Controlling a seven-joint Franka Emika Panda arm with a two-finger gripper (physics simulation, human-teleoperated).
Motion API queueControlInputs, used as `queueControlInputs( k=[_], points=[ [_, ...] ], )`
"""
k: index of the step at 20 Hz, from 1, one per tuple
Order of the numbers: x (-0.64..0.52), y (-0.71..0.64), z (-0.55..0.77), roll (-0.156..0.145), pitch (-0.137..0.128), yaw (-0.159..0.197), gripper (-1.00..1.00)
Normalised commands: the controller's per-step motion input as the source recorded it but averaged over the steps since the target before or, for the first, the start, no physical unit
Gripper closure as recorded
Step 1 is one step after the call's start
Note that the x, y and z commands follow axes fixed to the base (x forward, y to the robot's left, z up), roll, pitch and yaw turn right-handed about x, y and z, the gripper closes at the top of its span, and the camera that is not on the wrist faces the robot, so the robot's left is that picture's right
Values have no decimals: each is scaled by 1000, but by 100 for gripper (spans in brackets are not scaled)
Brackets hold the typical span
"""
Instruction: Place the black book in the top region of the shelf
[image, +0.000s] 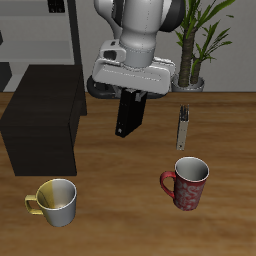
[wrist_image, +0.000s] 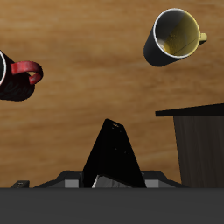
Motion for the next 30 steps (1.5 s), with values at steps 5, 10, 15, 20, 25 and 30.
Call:
queueControlInputs(
  k=[5,10,15,20,25,30],
  points=[
    [-73,-196,261,-153,-17,89,100],
    [-52,19,-20,-83,50,54,100],
    [-109,20,-119,-104,25,54,100],
    [-31,-20,78,-115,-16,66,100],
    [57,36,-41,-132,10,45,100],
    [8,60,-85,-91,76,-23,100]
  ],
)
